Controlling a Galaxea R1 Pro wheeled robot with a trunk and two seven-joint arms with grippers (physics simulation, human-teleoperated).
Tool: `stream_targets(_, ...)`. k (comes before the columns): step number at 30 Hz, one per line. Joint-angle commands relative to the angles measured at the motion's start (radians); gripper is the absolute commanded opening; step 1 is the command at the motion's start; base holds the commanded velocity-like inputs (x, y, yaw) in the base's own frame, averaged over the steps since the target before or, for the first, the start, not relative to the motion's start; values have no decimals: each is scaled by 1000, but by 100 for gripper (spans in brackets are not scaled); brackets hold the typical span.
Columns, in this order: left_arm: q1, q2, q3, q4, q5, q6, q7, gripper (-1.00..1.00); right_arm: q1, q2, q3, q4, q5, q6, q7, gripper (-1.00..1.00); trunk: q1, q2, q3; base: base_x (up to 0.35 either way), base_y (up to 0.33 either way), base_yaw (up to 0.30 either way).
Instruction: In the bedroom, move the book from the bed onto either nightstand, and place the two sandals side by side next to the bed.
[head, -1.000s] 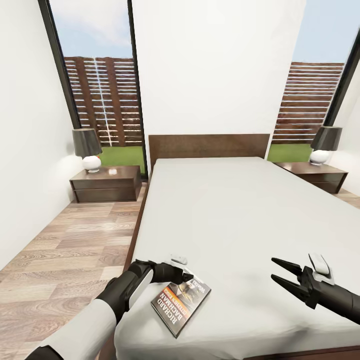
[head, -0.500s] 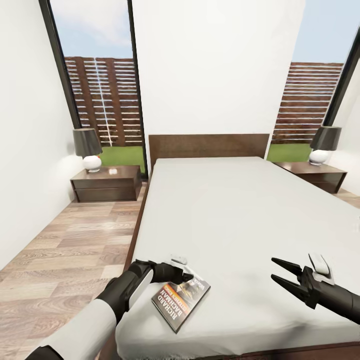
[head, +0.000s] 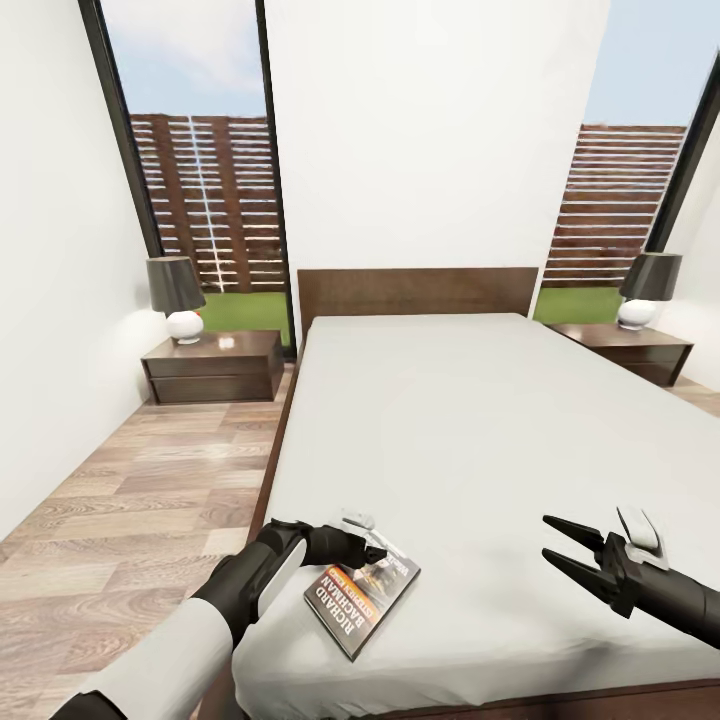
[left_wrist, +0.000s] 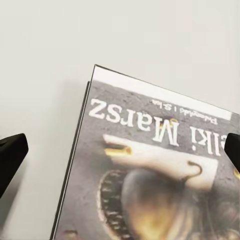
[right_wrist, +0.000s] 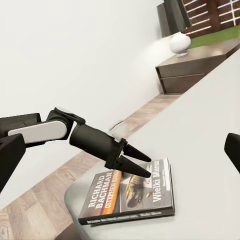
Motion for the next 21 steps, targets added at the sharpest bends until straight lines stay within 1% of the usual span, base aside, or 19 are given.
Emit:
stream_targets(1,0,0,-2,21,2,12,4,100,-1,0,0,0,-2,10,3,100,0,0,-1,-2,0,0)
stream_targets(8,0,0,-2,20,2,12,4,100,-1,0,0,0,-2,10,3,100,0,0,-1,-6,0,0)
stream_targets(16,0,0,-2,20,2,11,2,100,-1,0,1,0,-2,10,3,100,0,0,-1,-67,0,0)
stream_targets(21,0,0,-2,21,2,-2,1,100,-1,0,1,0,-2,10,3,100,0,0,-1,-17,0,0)
